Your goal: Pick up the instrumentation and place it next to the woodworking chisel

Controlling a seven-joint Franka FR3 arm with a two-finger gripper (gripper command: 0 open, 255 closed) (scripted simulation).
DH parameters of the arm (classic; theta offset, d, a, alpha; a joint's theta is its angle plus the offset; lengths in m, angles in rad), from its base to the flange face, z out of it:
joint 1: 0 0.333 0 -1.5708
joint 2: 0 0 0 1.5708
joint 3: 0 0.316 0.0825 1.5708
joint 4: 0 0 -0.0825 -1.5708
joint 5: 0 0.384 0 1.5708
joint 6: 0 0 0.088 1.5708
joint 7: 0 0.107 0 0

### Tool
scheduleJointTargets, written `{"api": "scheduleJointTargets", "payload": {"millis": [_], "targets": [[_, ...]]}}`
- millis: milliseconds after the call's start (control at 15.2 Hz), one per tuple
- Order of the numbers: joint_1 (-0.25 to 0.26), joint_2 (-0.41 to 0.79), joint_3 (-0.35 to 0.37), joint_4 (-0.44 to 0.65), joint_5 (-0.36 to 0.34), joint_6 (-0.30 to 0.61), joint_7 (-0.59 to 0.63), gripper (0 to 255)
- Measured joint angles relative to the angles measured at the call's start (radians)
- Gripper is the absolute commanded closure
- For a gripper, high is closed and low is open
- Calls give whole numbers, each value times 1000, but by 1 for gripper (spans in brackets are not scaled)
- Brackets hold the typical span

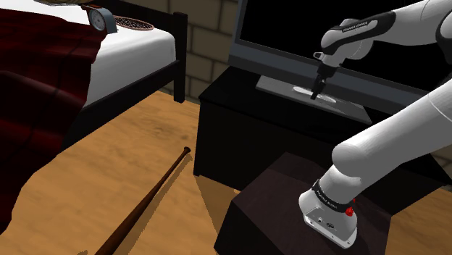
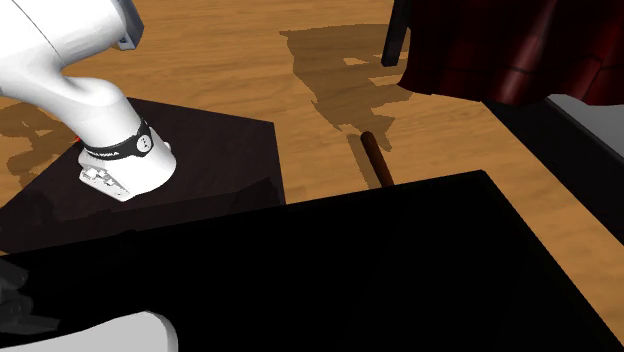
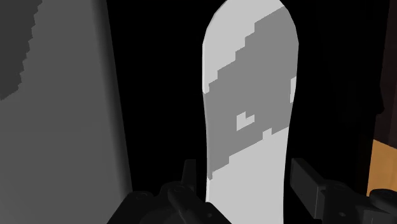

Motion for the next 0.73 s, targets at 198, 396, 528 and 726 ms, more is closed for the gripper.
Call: {"api": "scheduleJointTargets", "payload": {"millis": [198, 396, 528, 726], "targets": [[1, 16, -4, -27, 4, 42, -2, 255], [2, 35, -10, -54, 9, 87, -9, 255], [2, 45, -13, -72, 11, 114, -12, 255], [4, 71, -19, -90, 21, 157, -20, 255]]}}
